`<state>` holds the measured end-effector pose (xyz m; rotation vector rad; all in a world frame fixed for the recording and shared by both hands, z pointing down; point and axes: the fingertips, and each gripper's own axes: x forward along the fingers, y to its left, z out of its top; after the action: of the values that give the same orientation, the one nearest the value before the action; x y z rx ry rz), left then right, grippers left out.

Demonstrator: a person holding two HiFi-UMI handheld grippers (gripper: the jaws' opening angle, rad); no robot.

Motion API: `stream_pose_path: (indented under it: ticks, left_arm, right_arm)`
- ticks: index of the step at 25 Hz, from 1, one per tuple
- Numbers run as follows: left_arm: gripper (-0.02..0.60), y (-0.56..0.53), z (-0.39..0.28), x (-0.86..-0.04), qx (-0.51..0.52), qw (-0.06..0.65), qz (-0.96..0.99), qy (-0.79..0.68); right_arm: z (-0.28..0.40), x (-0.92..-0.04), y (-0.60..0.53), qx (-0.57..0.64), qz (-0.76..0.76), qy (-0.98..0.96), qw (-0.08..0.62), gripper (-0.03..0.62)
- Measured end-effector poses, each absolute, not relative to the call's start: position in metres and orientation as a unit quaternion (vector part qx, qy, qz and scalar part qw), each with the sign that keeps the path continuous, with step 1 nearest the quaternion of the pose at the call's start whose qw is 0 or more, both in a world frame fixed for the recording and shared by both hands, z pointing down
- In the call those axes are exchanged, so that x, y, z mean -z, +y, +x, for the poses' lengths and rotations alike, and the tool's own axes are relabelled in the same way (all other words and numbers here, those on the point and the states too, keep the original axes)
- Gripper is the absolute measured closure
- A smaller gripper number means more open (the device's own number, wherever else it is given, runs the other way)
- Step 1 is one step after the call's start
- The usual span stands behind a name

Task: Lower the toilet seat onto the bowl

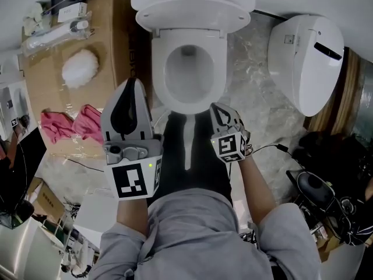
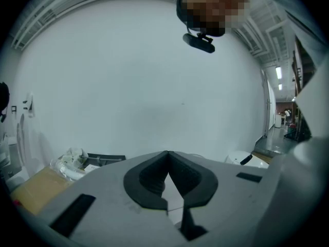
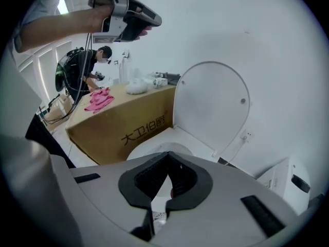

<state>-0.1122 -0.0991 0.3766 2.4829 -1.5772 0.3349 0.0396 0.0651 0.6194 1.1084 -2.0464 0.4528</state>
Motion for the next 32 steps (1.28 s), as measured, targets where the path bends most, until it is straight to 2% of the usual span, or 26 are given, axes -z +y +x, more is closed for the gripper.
stream_pose_path:
  ticks: [32]
  left_arm:
    - [0.581, -0.111, -0.081, -0.226, -0.056, 0.018, 0.851, -0.522]
  right_arm:
    - [0.043, -0.288, -0.057, -0.023, 0.551, -0.825, 0.120, 0.595]
